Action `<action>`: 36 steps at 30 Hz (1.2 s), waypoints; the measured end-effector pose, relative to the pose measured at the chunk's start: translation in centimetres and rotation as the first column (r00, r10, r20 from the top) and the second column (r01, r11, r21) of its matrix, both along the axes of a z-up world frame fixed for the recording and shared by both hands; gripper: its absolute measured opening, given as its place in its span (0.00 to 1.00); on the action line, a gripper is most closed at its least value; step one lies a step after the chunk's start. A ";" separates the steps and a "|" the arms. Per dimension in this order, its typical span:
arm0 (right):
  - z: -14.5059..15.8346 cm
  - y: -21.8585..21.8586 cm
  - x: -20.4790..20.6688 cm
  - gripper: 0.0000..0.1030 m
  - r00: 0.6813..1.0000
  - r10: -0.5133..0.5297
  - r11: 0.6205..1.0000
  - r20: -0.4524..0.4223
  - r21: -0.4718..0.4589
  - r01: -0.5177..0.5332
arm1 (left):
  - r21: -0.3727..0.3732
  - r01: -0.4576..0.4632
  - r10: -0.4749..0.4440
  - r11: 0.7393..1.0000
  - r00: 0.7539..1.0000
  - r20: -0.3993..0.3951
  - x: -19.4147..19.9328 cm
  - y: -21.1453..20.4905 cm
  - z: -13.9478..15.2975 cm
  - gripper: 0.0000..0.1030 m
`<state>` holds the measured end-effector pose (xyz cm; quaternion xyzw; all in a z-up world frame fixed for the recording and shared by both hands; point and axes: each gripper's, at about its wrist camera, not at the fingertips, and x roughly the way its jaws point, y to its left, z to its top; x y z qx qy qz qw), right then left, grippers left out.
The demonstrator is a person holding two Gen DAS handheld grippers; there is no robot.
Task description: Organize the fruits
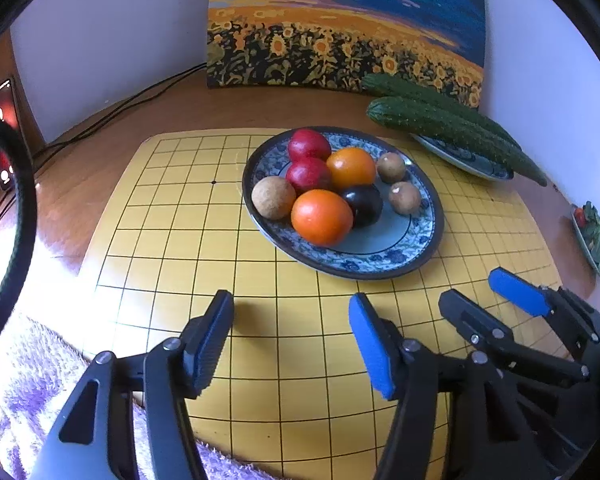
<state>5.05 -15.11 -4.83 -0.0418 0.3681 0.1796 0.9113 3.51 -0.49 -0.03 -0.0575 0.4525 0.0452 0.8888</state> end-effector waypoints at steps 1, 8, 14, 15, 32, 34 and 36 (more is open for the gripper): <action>0.0 0.0 0.0 0.59 1.000 0.001 1.000 0.000 -0.001 -0.001 | 0.004 0.000 0.000 1.000 1.000 0.001 0.0 0.0 0.0 0.61; 0.0 0.1 -0.1 0.60 1.000 0.000 1.000 0.000 0.001 0.000 | 0.014 0.001 -0.001 1.000 1.000 0.003 0.0 -0.1 0.0 0.61; 0.0 0.1 0.0 0.60 1.000 0.001 1.000 -0.001 0.003 -0.001 | 0.020 0.001 -0.001 1.000 1.000 0.003 0.0 -0.1 -0.1 0.61; 0.0 0.1 0.0 0.61 1.000 0.002 1.000 -0.001 0.004 -0.002 | 0.019 0.002 -0.002 1.000 1.000 0.004 0.0 -0.1 -0.1 0.61; 0.0 0.1 -0.1 0.61 1.000 0.002 1.000 -0.001 0.006 -0.002 | 0.020 0.002 -0.002 1.000 1.000 0.003 0.0 -0.1 -0.1 0.61; 0.0 0.1 -0.1 0.61 1.000 0.002 1.000 -0.002 0.007 -0.002 | 0.020 0.002 -0.002 1.000 1.000 0.003 0.0 -0.1 -0.1 0.61; 0.0 0.2 -0.1 0.61 1.000 0.002 1.000 -0.002 0.007 -0.002 | 0.021 0.002 -0.002 1.000 1.000 0.003 0.0 -0.1 -0.1 0.61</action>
